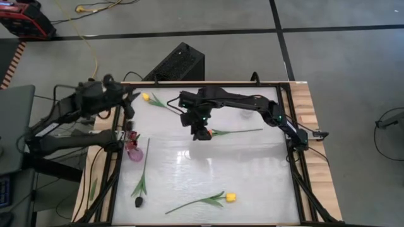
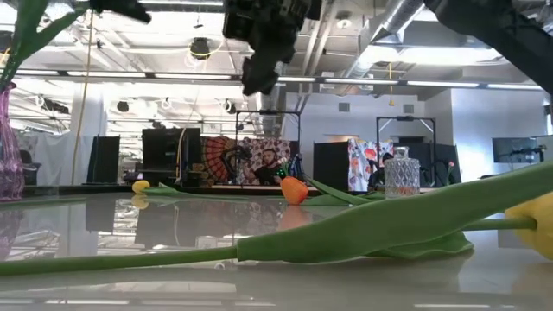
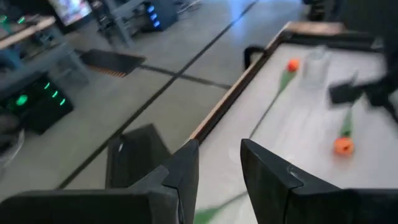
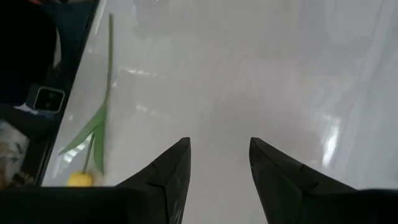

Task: Sort flowers into vase by color
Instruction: Put the black tulip into the pink vase

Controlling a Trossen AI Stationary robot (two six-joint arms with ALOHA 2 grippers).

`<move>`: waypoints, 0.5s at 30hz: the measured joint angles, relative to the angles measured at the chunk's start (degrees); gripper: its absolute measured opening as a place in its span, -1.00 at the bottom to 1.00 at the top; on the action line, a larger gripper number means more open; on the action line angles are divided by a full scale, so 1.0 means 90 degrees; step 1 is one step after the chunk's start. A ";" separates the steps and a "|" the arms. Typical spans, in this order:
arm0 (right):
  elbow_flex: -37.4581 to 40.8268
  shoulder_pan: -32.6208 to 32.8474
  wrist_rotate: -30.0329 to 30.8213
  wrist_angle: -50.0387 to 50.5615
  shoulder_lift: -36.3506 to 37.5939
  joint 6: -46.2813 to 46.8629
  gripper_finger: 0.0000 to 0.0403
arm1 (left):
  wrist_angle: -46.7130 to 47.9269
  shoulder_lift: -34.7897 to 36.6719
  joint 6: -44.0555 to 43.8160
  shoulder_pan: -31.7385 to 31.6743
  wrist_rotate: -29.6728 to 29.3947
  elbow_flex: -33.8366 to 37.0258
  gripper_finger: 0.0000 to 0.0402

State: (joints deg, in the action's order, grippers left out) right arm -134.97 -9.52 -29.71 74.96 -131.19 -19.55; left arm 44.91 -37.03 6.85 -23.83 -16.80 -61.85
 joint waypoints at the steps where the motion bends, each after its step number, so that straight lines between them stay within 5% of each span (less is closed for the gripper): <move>1: 0.0004 0.0004 0.0009 0.0101 -0.0014 -0.0002 -0.08 | 0.0051 -0.0224 0.0090 -0.0025 0.0175 -0.0306 -0.46; 7: 0.0118 0.0053 0.0024 0.0518 -0.0012 0.0000 -0.17 | 0.0768 -0.1269 -0.0022 -0.0179 0.0436 -0.1569 -0.46; 15: 0.0342 0.0087 -0.0223 0.1376 -0.0016 -0.0108 -0.28 | 0.2598 -0.3032 -0.0949 -0.0722 0.0483 -0.1638 -0.46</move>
State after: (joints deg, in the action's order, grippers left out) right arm -131.89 -8.74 -31.71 87.34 -131.33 -20.52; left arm 68.29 -64.32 -1.69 -30.32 -12.45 -76.60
